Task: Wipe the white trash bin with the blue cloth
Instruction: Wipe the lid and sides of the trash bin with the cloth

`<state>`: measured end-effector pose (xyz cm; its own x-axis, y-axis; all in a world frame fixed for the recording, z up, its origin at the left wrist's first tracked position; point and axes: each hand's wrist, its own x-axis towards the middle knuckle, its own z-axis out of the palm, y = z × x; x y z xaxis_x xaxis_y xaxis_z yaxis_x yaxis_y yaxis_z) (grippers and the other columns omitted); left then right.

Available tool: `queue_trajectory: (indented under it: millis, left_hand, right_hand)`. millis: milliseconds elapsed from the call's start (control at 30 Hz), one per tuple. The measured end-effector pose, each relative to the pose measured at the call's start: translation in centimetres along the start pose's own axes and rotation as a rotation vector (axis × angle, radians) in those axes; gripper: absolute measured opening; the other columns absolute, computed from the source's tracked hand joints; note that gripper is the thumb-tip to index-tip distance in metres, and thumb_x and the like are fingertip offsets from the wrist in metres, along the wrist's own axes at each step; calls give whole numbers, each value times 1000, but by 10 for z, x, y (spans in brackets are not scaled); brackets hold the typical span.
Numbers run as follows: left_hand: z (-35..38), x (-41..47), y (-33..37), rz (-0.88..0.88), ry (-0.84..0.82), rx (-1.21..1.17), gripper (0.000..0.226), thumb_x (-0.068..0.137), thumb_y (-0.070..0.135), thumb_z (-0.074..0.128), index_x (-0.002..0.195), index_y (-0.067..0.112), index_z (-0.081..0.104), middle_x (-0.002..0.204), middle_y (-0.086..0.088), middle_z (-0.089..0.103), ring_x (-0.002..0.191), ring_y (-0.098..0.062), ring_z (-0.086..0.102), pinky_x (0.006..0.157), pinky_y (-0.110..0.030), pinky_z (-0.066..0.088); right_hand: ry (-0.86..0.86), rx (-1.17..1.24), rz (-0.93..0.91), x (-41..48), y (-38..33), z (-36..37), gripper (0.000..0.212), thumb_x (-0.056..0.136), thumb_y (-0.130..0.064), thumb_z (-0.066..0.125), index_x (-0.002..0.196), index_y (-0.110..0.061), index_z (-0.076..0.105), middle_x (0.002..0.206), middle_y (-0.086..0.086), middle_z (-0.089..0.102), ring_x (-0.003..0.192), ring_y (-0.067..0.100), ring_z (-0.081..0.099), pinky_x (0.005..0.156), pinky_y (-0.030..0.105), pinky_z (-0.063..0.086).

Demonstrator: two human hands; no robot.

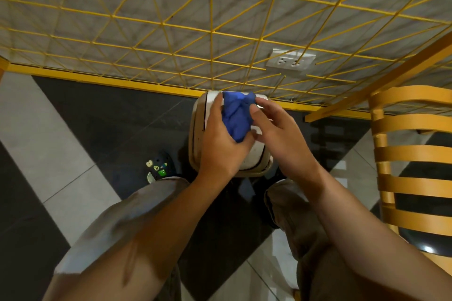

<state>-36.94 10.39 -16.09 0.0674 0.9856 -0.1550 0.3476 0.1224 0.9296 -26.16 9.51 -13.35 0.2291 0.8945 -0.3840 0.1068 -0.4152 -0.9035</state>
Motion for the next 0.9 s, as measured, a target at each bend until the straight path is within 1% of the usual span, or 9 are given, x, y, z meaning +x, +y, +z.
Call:
queue_trajectory:
  millis: [100,233,300,367,433,500,633,733,900]
  left_hand:
    - [3,-10,2,75,-142,-95,92,71,12,76,144,8,19,132,3,44,120,-9,48,98,-22,45]
    - [3,-16,5,107,-426,-166,91,79,13,57,146,15,-4,140,5,38,127,-7,43,97,-9,37]
    - [0,-11,4,82,-431,-170,81,84,6,54,146,16,4,136,3,44,122,-8,48,93,-7,39]
    - [-9,0,3,66,-351,-181,61,88,2,51,142,15,27,131,1,51,111,-9,56,88,-13,46]
    - [-21,14,-4,131,-229,0,45,89,6,51,133,13,44,130,-3,53,112,-13,56,91,-26,50]
    - [-32,28,-15,204,-170,338,43,88,16,53,131,12,48,139,-6,44,126,-21,43,104,-41,39]
    - [-38,41,-34,209,-241,821,66,86,35,58,142,17,29,154,-1,20,138,-21,20,106,-41,14]
    - [-36,43,-41,222,-265,915,76,83,40,61,145,15,23,154,-2,18,139,-19,17,104,-39,12]
    - [-35,45,-42,193,-274,913,79,83,38,62,145,15,21,154,-2,17,140,-17,17,105,-38,12]
  right_hand:
    - [-91,176,67,1,0,-2,25,93,-28,55,115,-19,59,109,3,68,94,10,69,75,23,55]
    - [-124,359,181,5,1,-13,25,89,-25,59,108,-10,56,88,8,67,78,21,68,69,32,58]
    - [-145,375,225,10,4,-17,22,90,-21,57,108,-9,56,90,8,68,79,21,67,71,31,58]
    - [-137,347,263,16,8,-22,30,92,-18,55,119,-5,54,105,12,67,89,21,67,80,32,57]
    - [-97,239,267,22,9,-26,36,92,-17,56,126,-5,52,119,15,64,101,24,65,91,40,54]
    - [-30,-14,192,29,9,-30,40,90,-20,59,128,-8,51,123,13,61,107,24,63,95,42,51]
    - [103,-585,-46,46,6,-33,50,87,-27,63,132,-13,50,128,9,56,118,23,53,103,38,43]
    - [133,-761,-130,55,6,-25,47,90,-24,58,134,-13,48,128,10,53,119,22,50,101,29,38]
    - [67,-883,-319,49,14,-7,42,91,-19,56,131,-6,51,120,16,56,111,28,51,90,25,37]
